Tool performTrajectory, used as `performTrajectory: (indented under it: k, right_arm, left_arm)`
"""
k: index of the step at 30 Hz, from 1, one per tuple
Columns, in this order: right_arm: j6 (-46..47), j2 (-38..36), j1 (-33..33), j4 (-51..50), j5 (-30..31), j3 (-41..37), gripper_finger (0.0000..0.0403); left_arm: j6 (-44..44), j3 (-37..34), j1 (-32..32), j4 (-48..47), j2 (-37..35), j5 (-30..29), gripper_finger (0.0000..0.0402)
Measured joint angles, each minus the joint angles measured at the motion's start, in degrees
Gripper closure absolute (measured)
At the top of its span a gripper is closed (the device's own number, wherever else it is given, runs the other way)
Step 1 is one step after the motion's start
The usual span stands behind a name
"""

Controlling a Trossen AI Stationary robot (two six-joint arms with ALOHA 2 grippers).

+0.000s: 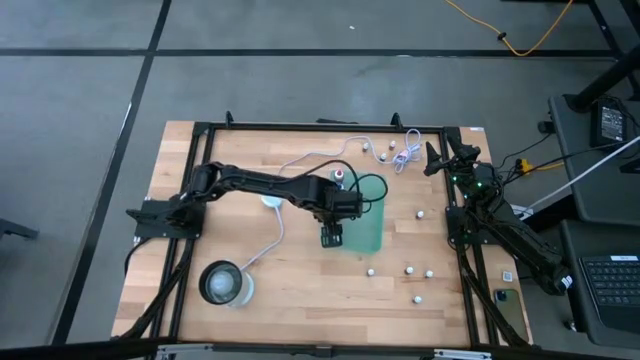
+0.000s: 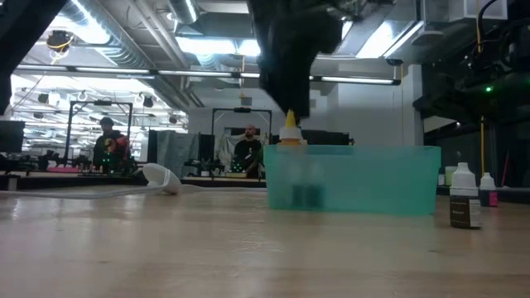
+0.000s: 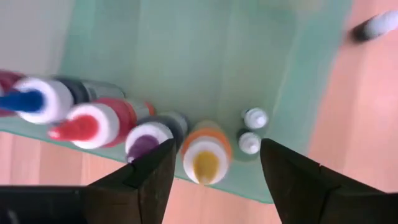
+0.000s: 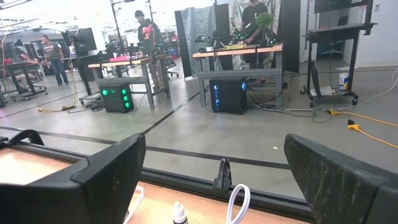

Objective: Pick & Place food coloring
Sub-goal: Put the small red food coloring bottle into the green bin

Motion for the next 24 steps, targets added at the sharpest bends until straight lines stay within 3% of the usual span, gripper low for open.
performTrajectory:
  k: [7, 14, 19, 24]
  right_arm:
    - [0.0, 0.0, 0.02, -0.02, 0.0, 0.02, 0.0019]
    - [0.01, 0.01, 0.02, -0.01, 0.0, 0.01, 0.0019]
    - [0.0, 0.0, 0.0, -0.02, 0.0, 0.02, 0.0019]
    - [0.02, 0.0, 0.0, 0.0, 0.0, 0.0, 0.0019]
  left_arm:
    - [-0.37, 0.81, 0.43, 0.9, -5.04, 0.11, 0.0165]
    - [-0.12, -0.71, 2.42, 3.01, -8.81, 3.91, 0.0096]
    - [3.1, -9.79, 3.37, 12.06, -16.5, 4.78, 0.0048]
    - [7.57, -24.34, 4.23, 25.12, -27.63, 4.61, 0.0041]
